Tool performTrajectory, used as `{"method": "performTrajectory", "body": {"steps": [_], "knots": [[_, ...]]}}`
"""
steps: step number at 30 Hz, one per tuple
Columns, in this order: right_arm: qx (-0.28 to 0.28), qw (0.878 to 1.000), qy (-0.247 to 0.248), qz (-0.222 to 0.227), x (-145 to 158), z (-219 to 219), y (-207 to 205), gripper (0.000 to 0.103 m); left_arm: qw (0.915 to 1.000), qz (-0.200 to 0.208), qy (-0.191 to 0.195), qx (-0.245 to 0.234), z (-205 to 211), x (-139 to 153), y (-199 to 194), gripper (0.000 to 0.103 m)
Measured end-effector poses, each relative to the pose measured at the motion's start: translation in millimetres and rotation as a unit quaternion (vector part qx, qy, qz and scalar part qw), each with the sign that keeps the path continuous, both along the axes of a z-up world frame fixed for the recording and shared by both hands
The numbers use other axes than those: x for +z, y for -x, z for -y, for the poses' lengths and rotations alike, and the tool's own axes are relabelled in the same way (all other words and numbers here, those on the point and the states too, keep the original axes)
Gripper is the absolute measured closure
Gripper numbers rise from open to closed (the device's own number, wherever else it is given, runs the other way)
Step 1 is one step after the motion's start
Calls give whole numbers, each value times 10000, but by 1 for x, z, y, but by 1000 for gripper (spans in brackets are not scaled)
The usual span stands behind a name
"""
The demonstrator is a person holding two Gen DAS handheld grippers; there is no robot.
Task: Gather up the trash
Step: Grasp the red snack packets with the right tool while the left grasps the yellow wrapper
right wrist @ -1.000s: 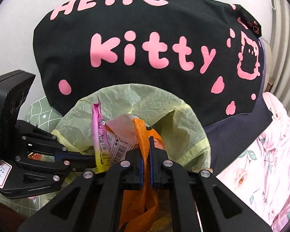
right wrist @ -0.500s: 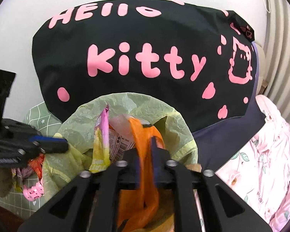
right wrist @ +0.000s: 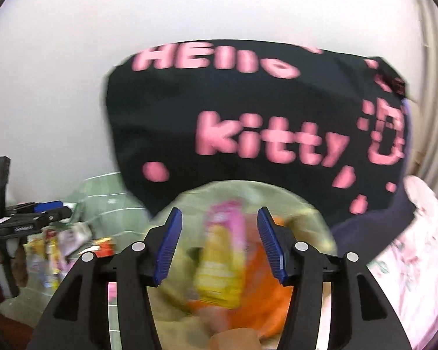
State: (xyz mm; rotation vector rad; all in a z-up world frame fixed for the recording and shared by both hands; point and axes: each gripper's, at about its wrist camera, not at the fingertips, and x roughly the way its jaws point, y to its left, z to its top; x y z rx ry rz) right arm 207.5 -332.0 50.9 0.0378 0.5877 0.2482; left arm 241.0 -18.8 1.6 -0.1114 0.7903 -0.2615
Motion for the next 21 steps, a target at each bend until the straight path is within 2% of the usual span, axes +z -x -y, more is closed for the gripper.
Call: {"method": "performTrajectory", "body": {"steps": [5,8,11,13,15,18,21], "knots": [[906,9958,-24,-114,-13,-65,-4,52,9935,-44,76,1133,-75,-13,33,38],[1303,9908,180,-313,-27,-106,-7,52,9883,-102,80,1519,-106,-16,55,37],[1698,9834,311,-567,-47,-139,-10,52,9872,-286,274,1548,-119,-27,70,31],[1921,9783,342,-704,-58,-156,-11,54,9863,-542,503,1478,-125,-37,77,31],[2111,9732,415,-807,-67,-174,-9,54,9846,-673,492,1537,-126,-44,82,31],[2459,9647,449,-830,-73,-193,-2,54,9825,-658,402,1697,-130,-46,93,31],[2520,9636,552,-700,-74,-210,2,54,9834,-481,295,1727,-134,-41,98,31]]}}
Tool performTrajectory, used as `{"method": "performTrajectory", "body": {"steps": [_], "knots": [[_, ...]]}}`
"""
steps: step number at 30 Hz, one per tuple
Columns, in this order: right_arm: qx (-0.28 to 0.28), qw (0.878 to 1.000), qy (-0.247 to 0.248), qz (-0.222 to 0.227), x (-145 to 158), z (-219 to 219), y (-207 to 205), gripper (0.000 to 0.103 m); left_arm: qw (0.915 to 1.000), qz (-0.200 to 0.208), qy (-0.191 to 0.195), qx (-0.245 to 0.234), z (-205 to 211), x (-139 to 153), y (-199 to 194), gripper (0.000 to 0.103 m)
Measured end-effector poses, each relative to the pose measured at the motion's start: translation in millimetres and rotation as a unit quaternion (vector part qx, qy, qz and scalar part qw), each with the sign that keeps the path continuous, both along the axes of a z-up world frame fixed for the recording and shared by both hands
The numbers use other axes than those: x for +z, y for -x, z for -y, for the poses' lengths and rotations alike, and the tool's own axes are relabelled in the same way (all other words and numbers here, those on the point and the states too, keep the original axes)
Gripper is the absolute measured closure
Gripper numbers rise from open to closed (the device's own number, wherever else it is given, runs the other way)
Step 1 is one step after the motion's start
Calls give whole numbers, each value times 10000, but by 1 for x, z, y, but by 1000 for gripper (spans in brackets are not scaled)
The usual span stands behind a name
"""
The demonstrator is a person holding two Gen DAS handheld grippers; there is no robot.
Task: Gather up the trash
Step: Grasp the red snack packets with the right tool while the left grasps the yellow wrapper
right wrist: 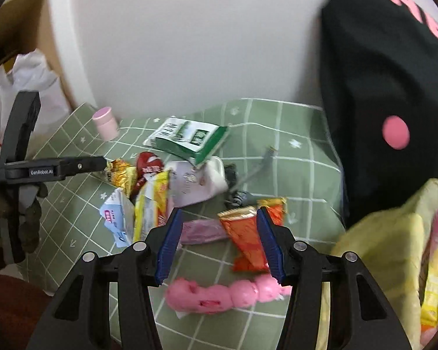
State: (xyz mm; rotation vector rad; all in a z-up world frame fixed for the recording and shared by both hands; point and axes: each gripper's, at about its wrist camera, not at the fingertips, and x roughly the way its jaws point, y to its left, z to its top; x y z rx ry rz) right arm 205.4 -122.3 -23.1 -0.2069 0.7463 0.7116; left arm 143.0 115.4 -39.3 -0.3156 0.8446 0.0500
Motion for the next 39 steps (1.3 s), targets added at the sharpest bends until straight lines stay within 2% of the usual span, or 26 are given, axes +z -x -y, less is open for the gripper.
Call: {"method": "performTrajectory", "body": {"steps": [3,4,7,13,19,23,25,29,30,31,33,36,39], "knots": [[-86,9999,36,65,0,-6,-1,54,9991,219,-340,-120,-1,6,0,31],[-91,9999,49,49,-1,-7,-4,54,9986,189,-452,-203,-1,3,-2,31],[-156,9998,113,51,-3,-5,-5,54,9985,-29,-475,-265,-6,-5,-6,31],[-388,9982,458,-51,-24,14,-6,54,9997,-197,-118,12,-21,-16,4,31],[-771,9949,243,-604,-53,30,-33,54,9993,-170,326,97,-31,-14,11,31],[-702,9941,115,-819,-63,25,-52,54,9978,-312,529,244,-40,-21,9,31],[-547,9944,78,-901,-64,21,-53,59,9965,-328,668,367,-45,-23,11,31],[-89,9955,196,-923,-63,9,-46,63,9956,-398,713,470,-52,-25,13,31],[-8,9956,209,-911,-62,8,-42,77,9954,-407,727,481,-52,-26,14,31],[32,9954,223,-926,-62,6,-39,85,9949,-413,773,501,-53,-27,13,31],[11,9958,266,-873,-60,6,-37,93,9934,-441,901,564,-56,-29,10,31],[-92,9974,191,-695,-51,9,-34,95,9902,-502,1067,754,-62,-32,2,32],[-196,9986,6,-501,-35,16,-30,95,9860,-642,1163,1005,-70,-38,-4,40]]}}
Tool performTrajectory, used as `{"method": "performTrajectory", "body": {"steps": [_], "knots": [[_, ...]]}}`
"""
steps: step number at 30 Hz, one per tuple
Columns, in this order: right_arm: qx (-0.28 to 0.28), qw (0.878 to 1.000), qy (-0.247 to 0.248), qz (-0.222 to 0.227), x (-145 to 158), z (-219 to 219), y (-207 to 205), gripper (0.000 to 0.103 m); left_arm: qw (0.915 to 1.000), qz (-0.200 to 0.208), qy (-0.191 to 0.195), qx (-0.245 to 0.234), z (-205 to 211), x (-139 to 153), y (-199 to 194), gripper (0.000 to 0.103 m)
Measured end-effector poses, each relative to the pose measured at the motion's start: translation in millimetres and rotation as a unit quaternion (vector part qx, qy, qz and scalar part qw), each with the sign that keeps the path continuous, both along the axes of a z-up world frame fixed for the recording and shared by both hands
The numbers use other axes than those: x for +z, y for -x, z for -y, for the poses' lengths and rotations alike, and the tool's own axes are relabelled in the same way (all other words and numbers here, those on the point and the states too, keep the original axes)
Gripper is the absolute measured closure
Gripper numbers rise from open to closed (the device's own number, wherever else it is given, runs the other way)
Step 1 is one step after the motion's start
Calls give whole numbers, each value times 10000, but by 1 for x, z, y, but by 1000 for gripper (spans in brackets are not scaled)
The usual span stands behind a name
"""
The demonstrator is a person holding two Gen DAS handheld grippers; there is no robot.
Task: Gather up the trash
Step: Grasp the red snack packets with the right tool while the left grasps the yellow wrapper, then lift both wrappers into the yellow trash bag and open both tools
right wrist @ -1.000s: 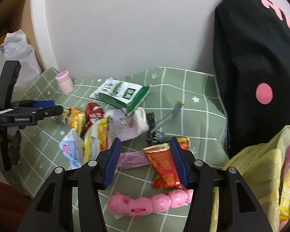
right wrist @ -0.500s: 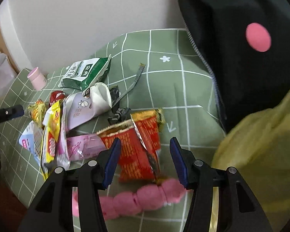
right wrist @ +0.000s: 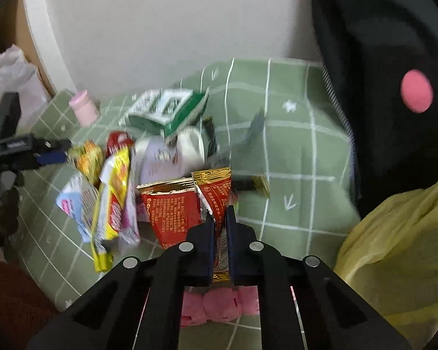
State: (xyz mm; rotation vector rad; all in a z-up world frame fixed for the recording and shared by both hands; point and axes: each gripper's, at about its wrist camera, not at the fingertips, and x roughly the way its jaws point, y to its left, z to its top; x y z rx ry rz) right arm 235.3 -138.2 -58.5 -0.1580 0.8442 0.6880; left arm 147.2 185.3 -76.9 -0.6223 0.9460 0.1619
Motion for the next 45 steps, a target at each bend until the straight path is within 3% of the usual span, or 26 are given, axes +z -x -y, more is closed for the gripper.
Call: {"method": "performTrajectory", "body": {"steps": [4,5,7,9,15,19,24,33,42,45], "knots": [[-35,9998,-142,104,13,3,4,95,9992,-180,235,284,-8,-7,-7,55],[-32,9998,-153,133,16,2,6,95,9990,-204,319,255,-8,-7,-10,66],[-22,9997,-152,192,20,-1,8,95,9985,-170,488,167,-6,-7,-15,78],[-7,9995,-118,279,24,-3,11,95,9992,-116,359,92,0,-2,-19,84],[-186,9983,-227,500,39,6,16,95,9942,626,-809,-334,33,50,-19,86],[-414,9964,-349,650,52,22,14,95,9799,1072,-1577,-583,57,89,-18,86],[-618,9928,-398,943,74,41,15,95,9625,1555,-2072,-799,84,125,-19,86],[-1316,9784,-346,1557,125,105,9,95,9432,2183,-2154,-1273,137,170,-41,86],[-2199,9559,-63,1948,146,203,19,95,9050,2897,-2023,-2369,245,205,-81,86],[-2440,9505,-40,1922,144,233,22,95,8974,3006,-1941,-2582,271,210,-91,86]]}}
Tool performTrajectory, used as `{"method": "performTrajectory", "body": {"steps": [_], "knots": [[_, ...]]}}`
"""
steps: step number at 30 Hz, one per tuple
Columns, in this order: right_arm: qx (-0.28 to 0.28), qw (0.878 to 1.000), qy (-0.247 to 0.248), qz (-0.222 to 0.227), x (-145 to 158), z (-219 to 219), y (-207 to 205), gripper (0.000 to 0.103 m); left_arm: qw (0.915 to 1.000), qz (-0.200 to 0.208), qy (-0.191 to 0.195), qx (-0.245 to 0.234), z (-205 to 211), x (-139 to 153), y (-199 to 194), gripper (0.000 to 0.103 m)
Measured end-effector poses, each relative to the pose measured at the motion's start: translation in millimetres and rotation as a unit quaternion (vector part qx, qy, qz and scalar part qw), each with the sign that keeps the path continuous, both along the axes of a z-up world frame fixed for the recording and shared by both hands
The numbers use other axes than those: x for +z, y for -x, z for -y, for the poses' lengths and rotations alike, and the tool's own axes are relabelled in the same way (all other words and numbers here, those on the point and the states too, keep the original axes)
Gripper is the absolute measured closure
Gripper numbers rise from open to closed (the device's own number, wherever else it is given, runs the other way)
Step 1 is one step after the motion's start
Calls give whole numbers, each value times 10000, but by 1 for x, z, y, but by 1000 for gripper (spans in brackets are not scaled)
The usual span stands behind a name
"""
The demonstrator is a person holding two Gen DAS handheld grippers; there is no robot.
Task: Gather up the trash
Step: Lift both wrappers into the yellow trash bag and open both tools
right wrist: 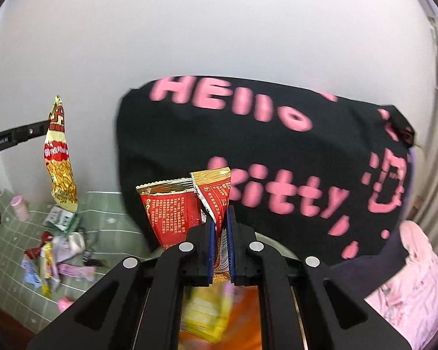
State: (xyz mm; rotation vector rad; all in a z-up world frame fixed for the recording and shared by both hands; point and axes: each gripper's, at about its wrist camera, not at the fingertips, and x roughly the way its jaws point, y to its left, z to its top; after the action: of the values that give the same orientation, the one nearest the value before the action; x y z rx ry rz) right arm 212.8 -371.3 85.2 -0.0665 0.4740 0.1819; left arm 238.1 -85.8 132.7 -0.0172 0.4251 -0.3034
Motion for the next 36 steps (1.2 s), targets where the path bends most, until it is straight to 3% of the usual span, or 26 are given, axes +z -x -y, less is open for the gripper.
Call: {"method": "performTrajectory", "body": {"steps": [7,11,16,19,23,28,36], "knots": [[-577,9981,-192,-82,-7,59,18,95,9972,-16,197,-724,68,0,-14,86],[-718,9969,-271,-147,-13,75,22,95,9938,-127,50,-1105,103,-16,-13,86],[-539,9969,-487,-304,-29,73,14,95,9864,-321,-384,-1568,153,-52,-17,86],[-349,9951,-491,-785,-58,60,-4,95,9792,-570,-882,-1734,173,-82,-26,86],[-56,9905,-122,-1366,-95,33,-19,95,9709,-1124,-1174,-1762,171,-113,-37,88],[87,9892,142,-1454,-103,18,-20,95,9616,-1403,-1389,-1908,164,-132,-30,89],[112,9867,87,-1620,-104,23,-14,95,9599,-1567,-1249,-1961,163,-139,-33,89]]}}
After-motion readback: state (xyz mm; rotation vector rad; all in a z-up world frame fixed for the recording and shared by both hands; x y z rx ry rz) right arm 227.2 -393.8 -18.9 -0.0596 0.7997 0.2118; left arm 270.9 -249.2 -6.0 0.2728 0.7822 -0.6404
